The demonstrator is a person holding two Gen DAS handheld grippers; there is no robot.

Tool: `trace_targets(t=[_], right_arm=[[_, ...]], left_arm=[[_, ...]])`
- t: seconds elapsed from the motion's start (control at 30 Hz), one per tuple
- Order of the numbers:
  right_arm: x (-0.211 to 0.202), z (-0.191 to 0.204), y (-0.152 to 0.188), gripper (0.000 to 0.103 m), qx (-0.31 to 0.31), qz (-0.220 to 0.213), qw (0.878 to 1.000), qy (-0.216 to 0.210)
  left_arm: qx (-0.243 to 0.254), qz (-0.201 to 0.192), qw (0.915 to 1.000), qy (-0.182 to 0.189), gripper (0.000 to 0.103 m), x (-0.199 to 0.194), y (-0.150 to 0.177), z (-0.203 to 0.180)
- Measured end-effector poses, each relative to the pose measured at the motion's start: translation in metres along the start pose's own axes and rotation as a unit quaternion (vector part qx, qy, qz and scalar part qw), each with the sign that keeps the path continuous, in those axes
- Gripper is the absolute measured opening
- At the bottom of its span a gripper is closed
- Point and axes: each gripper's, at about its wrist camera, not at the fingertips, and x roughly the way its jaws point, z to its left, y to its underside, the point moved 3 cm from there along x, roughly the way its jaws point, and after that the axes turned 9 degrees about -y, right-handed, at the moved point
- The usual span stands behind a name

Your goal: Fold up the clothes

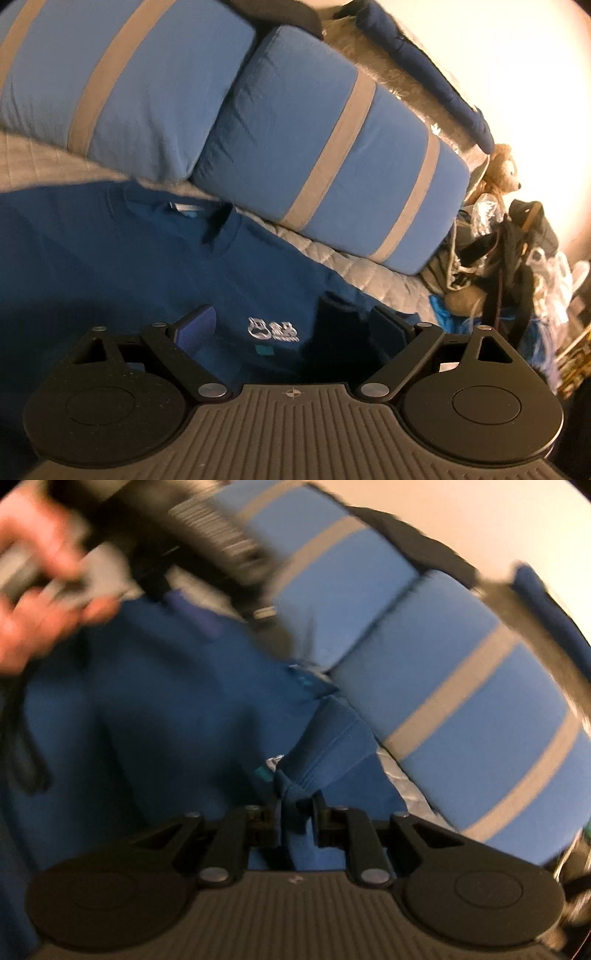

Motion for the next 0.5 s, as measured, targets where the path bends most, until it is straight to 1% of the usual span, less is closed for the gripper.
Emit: trace_targets(t=[0.07,0.13,0.23,0.3,0.37,0.47,0.5], right_arm=[[0.003,0.012,0.001,0.016,-0.035,0.008,0.999,0.001],[0.004,0.021,0.003,0.016,-0.067,0.013,0.998,0.005],[0.004,0.032,0.008,0.016,-0.114,0.019,0.993,0.016],[0.005,0.041,0.009,0.016,-0.137,0.020,0.990,0.025],[0.005,0.047,0.011,0.016,-0.160,0.020,0.986,0.036],[0.006,0.055,0.015,0.016,-0.194,0.024,0.980,0.047],[0.007,0.057,0.016,0.016,-0.203,0.025,0.978,0.050]], left_arm=[[-0.029,0.024,0.9992,0.016,0.092,0.006,0.001,0.005],[-0.062,0.051,0.9963,0.031,0.091,0.013,0.002,0.011],[-0.128,0.096,0.9854,0.058,0.091,0.025,0.007,0.023],[-0.178,0.123,0.9733,0.077,0.091,0.034,0.012,0.031],[-0.226,0.146,0.9581,0.097,0.091,0.043,0.017,0.038],[-0.298,0.176,0.9289,0.131,0.090,0.057,0.027,0.044],[-0.321,0.187,0.9174,0.144,0.090,0.062,0.030,0.045]])
